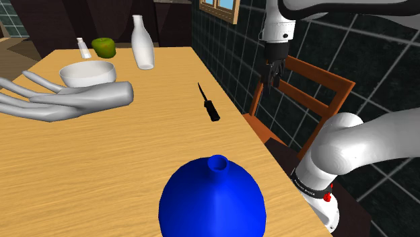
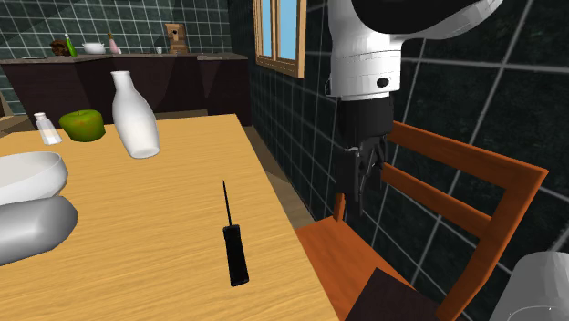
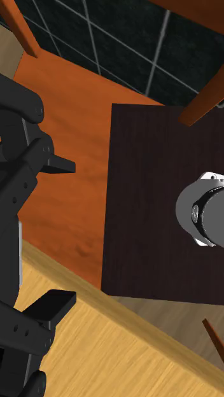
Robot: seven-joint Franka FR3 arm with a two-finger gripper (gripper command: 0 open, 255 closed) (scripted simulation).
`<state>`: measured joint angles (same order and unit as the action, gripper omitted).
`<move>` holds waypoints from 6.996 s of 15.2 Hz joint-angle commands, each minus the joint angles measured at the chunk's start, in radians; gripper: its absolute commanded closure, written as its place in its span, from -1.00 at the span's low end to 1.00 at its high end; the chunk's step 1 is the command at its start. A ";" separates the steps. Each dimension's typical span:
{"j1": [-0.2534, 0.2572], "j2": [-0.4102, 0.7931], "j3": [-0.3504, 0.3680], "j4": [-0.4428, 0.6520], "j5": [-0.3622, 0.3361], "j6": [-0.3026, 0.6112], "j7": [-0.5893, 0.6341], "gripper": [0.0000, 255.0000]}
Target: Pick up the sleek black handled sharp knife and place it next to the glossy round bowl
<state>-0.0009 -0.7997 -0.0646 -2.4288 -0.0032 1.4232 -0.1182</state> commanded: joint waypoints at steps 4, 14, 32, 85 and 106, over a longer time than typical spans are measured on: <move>0.016 0.056 0.049 0.003 0.040 0.088 0.062 -1.00; 0.051 0.306 0.203 0.099 0.107 0.359 0.257 -1.00; 0.058 0.472 0.277 0.108 0.095 0.571 0.358 -1.00; 0.113 0.821 0.388 0.875 0.012 0.149 0.573 1.00; 0.257 1.227 0.436 1.246 -0.132 0.162 0.736 1.00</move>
<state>0.2609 0.4356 0.3708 -1.1551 -0.1377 1.5645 0.6184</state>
